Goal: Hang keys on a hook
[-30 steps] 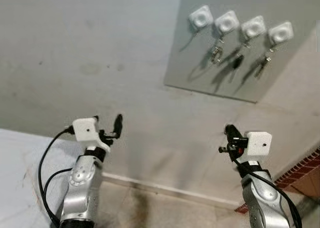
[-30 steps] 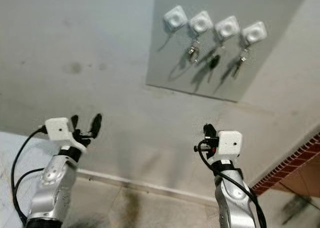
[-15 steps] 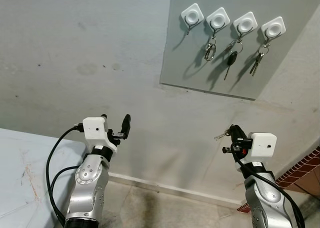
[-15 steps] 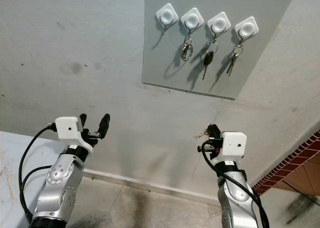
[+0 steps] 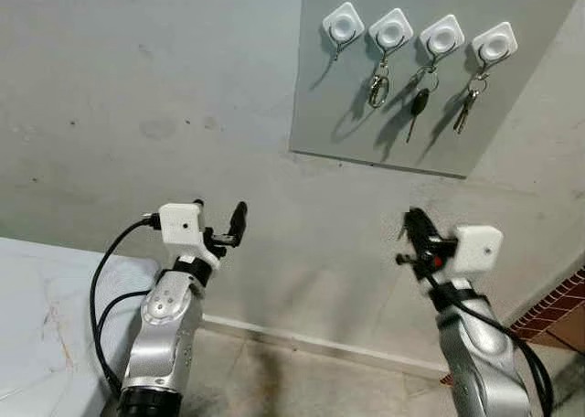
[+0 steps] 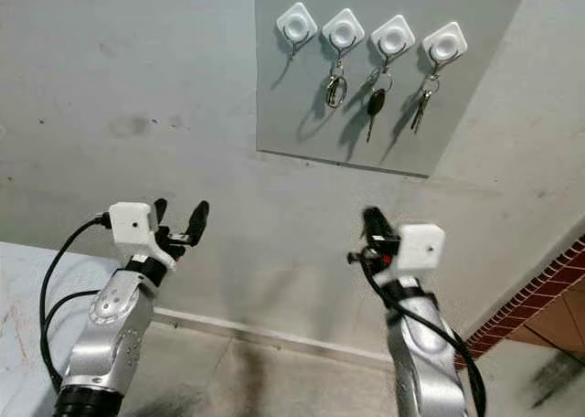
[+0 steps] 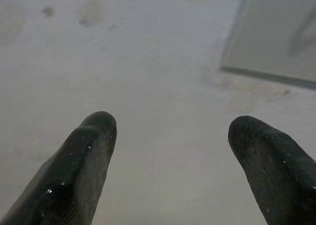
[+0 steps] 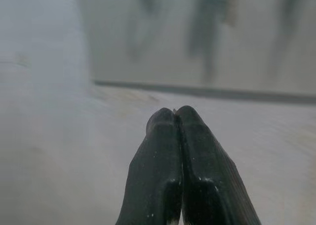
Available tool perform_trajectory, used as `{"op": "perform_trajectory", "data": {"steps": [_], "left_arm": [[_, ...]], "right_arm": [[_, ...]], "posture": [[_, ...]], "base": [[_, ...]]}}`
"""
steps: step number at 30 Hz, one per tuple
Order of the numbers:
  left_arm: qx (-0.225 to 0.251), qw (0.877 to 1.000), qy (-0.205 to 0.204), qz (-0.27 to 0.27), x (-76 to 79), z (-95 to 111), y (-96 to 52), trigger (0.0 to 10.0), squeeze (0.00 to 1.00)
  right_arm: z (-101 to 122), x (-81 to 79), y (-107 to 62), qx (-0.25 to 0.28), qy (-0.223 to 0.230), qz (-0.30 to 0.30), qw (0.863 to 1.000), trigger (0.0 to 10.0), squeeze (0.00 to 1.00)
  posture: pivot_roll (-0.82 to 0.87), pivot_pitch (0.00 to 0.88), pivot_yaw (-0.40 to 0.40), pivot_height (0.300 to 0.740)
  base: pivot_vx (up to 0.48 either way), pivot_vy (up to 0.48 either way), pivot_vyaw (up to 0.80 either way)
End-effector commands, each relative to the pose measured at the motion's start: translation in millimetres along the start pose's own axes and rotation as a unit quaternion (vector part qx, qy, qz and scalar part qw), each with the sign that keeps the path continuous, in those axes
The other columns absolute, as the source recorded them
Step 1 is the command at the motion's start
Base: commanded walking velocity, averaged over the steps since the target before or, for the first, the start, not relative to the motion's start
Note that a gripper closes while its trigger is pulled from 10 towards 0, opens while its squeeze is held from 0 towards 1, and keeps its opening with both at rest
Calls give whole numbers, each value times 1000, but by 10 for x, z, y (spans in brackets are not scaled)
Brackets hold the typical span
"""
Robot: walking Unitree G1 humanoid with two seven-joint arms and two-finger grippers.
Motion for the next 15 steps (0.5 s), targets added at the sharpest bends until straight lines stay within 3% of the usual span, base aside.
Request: {"op": "perform_trajectory", "data": {"steps": [1,15], "left_arm": [[2,1000,15,-11,30,21,38,10000,0],[41,997,26,-53,133,278,208,10000,0]], "right_arm": [[67,-59,91,8,-3,21,1000,10000,0],[379,-170,432,56,-10,60,997,10000,0]], "posture": [[-7,0,-10,740],[2,0,-18,740]], "base": [[0,0,0],[0,0,0]]}}
Point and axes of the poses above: a point about 5 cm out from each wrist's last joint towards the gripper, its own y axis pointing out of the wrist towards the gripper, its own z axis along the axis of the wrist's last joint, x = y × z, the point moved 3 cm from there along y, pointing out of the wrist towards the gripper, and after that the axes turned 6 degrees about y, right-handed, at the moved point
